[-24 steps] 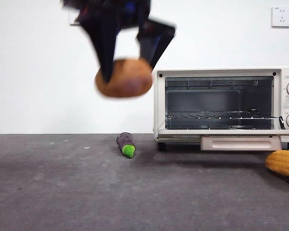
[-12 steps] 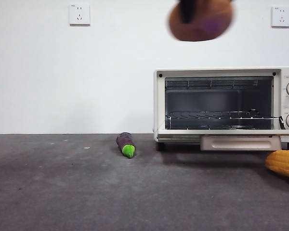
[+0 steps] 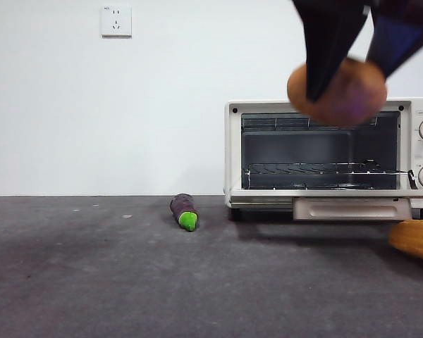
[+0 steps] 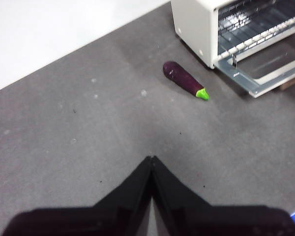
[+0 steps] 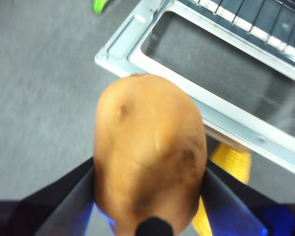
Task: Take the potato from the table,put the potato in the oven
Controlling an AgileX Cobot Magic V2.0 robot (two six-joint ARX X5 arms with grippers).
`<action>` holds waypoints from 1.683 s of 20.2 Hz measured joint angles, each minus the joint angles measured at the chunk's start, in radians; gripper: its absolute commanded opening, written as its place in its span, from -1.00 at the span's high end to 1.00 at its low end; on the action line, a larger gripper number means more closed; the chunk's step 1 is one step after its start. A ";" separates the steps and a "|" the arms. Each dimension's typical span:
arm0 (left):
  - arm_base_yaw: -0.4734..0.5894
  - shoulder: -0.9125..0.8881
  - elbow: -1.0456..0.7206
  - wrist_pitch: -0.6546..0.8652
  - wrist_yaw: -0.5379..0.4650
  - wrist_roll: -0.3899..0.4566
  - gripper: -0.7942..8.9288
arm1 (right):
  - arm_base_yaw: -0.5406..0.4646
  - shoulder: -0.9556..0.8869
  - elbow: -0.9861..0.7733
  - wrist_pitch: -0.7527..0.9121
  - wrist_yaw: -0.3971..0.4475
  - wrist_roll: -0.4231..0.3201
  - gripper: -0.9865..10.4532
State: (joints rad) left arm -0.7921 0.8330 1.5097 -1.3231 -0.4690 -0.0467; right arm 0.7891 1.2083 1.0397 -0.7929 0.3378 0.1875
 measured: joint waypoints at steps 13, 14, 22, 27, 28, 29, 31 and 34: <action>0.000 0.064 0.000 0.000 0.103 0.017 0.85 | -0.160 0.014 -0.148 0.475 0.035 0.074 0.66; 0.000 0.064 0.000 0.000 0.138 0.018 0.85 | -0.183 0.025 -0.148 0.506 0.023 0.054 0.66; 0.000 0.064 0.000 0.000 0.296 0.028 0.85 | -0.340 0.205 -0.148 0.709 -0.122 -0.002 0.66; 0.000 0.074 0.000 0.000 0.295 0.028 0.85 | -0.380 0.288 -0.148 0.813 -0.129 -0.001 0.66; 0.000 0.076 0.000 0.000 0.295 0.028 0.85 | -0.385 0.298 -0.148 0.829 -0.130 0.000 0.66; 0.000 0.081 0.000 0.000 0.295 0.028 0.85 | -0.389 0.309 -0.148 0.848 -0.134 0.000 0.66; 0.000 0.093 0.000 0.000 0.295 0.028 0.85 | -0.395 0.321 -0.148 0.880 -0.138 0.007 0.66; 0.000 0.114 0.000 0.000 0.295 0.029 0.85 | -0.407 0.329 -0.135 0.915 -0.138 0.011 0.66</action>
State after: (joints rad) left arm -0.7921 0.9466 1.5097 -1.3228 -0.1741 -0.0181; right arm 0.3817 1.5375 0.9051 0.1219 0.2001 0.1986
